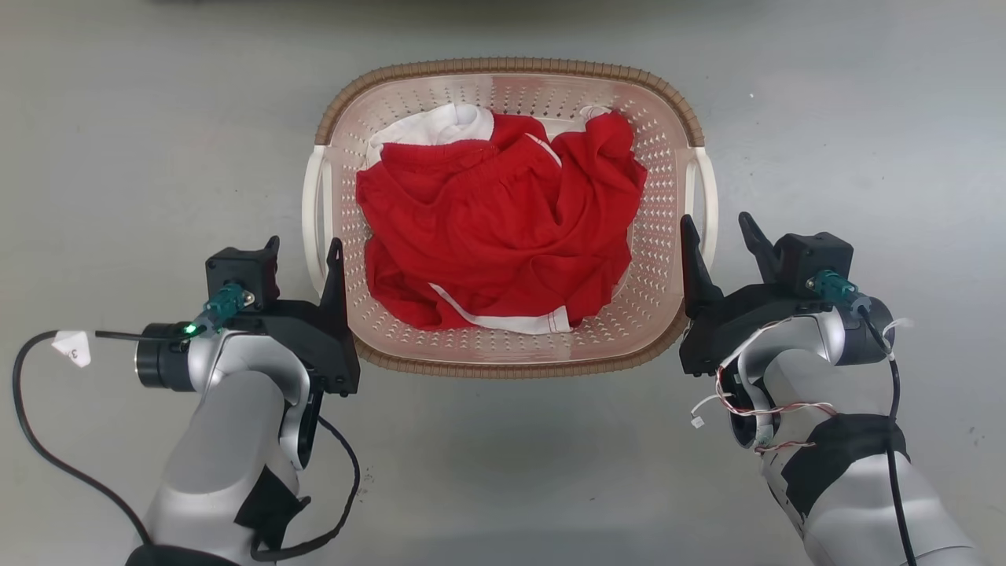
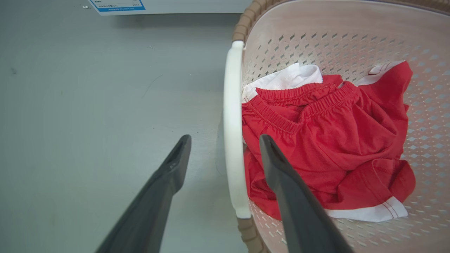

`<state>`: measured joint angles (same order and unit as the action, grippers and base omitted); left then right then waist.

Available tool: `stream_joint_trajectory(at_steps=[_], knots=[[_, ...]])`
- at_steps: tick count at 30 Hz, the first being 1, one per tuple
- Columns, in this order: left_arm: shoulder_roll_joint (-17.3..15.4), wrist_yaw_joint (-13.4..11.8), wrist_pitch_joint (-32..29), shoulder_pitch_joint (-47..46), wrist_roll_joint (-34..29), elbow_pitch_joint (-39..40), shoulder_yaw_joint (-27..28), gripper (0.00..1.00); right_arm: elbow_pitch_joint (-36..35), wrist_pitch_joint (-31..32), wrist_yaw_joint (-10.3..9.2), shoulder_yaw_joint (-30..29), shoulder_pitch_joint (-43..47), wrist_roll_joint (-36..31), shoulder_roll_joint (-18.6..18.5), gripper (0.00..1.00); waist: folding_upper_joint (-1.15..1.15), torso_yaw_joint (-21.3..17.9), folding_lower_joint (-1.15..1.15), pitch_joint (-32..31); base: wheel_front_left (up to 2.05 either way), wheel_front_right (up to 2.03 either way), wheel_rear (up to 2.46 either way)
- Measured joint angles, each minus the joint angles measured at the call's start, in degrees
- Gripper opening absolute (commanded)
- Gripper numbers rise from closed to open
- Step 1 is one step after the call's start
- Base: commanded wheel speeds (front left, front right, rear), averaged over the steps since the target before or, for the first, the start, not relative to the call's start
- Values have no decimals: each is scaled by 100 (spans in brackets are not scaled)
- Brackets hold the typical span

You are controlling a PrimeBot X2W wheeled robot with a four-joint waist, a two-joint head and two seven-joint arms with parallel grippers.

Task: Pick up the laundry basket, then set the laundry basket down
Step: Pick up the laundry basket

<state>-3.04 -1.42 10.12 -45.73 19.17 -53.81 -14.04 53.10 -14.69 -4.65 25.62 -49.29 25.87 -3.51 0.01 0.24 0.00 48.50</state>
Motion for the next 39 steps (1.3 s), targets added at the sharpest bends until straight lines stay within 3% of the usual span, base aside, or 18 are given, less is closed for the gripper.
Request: stream_joint_trajectory(at_steps=[25, 28, 29, 30, 32, 33, 35, 36, 39], knots=[[119, 144, -97, -611, 1, -902, -240, 98, 394, 260, -174, 835, -408, 855, -8, 99, -1, 99, -1, 190, 0, 0, 0], [122, 144, -102, -691, 1, -971, -269, 83, 461, 356, -191, 926, -448, 944, -9, 49, -1, 103, -1, 197, 0, 0, 0], [123, 144, -104, -725, 2, -991, -277, 73, 477, 375, -192, 955, -457, 980, -9, 44, -1, 105, -1, 199, 0, 0, 0], [125, 145, -126, -754, 1, -1013, -287, 73, 493, 407, -196, 980, -471, 1004, -9, 44, -1, 106, -1, 201, 0, 0, 0], [126, 156, -147, -807, 1, -1058, -316, 51, 525, 448, -224, 1024, -505, 1050, -23, 28, -1, 109, -1, 202, 0, 0, 0], [126, 198, -154, -818, 1, -1079, -341, 45, 537, 459, -226, 1050, -524, 1076, -36, 21, -1, 110, 0, 201, 0, 0, 0], [144, 200, -172, -825, 1, -1123, -383, 17, 543, 498, -237, 1115, -543, 1123, -45, 3, -1, 109, 0, 191, 0, 0, 0], [148, 200, -180, -831, 2, -1145, -392, 0, 544, 512, -240, 1148, -546, 1156, -44, 0, -1, 108, -1, 185, 0, 0, 0], [144, 203, -197, -857, 2, -1221, -433, 0, 550, 565, -242, 1255, -553, 1241, -45, 0, -1, 99, 0, 161, 0, 0, 0]])
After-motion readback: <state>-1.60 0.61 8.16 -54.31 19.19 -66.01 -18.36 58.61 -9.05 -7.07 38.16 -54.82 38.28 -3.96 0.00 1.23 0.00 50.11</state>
